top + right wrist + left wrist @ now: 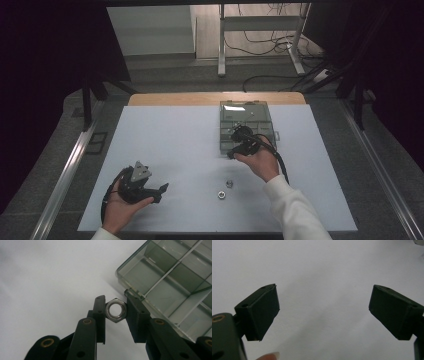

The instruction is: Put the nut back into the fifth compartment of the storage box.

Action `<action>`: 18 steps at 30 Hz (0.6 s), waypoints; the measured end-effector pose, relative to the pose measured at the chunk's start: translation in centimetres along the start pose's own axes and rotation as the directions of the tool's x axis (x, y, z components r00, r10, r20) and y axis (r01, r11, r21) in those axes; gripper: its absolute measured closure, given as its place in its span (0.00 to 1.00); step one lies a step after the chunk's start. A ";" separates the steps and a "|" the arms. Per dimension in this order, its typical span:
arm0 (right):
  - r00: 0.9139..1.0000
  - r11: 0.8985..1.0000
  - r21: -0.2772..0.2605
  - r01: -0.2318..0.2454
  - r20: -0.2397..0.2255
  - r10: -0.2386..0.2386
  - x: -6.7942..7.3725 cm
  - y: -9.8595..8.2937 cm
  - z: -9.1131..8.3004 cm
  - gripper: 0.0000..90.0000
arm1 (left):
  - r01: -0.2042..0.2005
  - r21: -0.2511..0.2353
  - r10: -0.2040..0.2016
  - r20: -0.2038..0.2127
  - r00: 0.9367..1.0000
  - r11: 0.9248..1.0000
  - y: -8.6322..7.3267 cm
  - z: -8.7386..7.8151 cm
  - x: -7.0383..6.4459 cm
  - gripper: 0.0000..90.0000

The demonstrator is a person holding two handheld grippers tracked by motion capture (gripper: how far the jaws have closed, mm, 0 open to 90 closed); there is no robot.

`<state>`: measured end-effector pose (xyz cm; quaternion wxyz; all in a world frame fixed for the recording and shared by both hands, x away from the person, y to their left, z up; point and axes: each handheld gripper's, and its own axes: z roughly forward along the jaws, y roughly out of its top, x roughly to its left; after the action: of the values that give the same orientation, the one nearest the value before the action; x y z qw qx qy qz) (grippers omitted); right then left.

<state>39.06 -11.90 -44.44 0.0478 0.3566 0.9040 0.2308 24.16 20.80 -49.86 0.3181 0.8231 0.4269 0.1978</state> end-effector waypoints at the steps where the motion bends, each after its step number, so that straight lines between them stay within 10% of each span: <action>1: 1.000 1.000 0.000 -0.005 0.000 0.005 -0.1 0.1 0.1 0.78 | 0.000 0.000 0.000 0.000 1.000 1.000 0.0 0.0 0.0 0.11; 18: 0.998 0.998 -0.001 -0.057 0.026 0.057 -1.8 2.8 1.4 0.78 | -0.001 0.003 0.001 0.005 1.000 1.000 0.0 0.1 0.0 0.11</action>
<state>42.51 -10.82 -44.61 0.0528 0.3849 0.8929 0.2276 24.23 20.80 -49.95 0.3180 0.8241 0.4261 0.1954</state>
